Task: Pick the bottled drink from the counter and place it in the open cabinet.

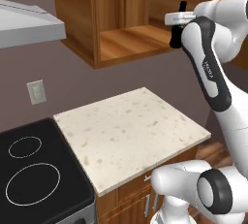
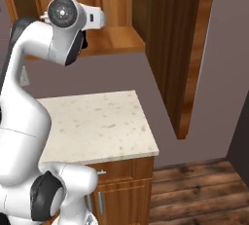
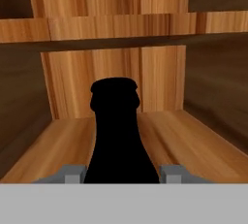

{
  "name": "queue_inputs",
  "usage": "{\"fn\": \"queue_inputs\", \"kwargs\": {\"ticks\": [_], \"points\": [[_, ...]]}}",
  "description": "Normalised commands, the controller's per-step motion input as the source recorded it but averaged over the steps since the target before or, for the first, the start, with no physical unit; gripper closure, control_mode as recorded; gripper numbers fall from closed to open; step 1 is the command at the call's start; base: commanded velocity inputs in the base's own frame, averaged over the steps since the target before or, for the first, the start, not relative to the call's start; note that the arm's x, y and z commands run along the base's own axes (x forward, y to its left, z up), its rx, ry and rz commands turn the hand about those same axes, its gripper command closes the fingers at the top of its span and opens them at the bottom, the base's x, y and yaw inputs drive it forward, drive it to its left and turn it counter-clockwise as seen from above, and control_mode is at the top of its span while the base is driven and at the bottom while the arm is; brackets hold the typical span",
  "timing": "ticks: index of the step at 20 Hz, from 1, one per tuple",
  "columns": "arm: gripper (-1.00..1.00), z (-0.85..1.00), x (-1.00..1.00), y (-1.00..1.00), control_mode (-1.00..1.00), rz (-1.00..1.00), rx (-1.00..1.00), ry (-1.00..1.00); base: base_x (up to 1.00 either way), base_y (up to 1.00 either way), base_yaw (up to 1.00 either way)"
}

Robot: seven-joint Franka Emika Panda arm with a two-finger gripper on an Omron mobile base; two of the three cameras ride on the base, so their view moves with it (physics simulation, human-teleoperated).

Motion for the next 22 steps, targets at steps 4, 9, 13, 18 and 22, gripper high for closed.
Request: {"fn": "queue_inputs", "kwargs": {"ticks": [4,9,13,18,22], "points": [[1.00,-0.06,0.62,0.00,-1.00,0.00,0.00,0.00,0.00,0.00,0.00],[1.00,-0.24,0.50,0.00,-1.00,0.03,0.00,0.01,0.00,0.00,0.00],[1.00,-0.25,0.57,0.00,-1.00,0.03,0.00,0.03,0.00,0.00,0.00],[1.00,-0.09,0.59,0.00,-1.00,0.01,0.00,0.01,0.00,0.00,0.00],[1.00,0.00,0.65,0.00,-1.00,0.00,0.00,0.00,0.00,0.00,0.00]]}}
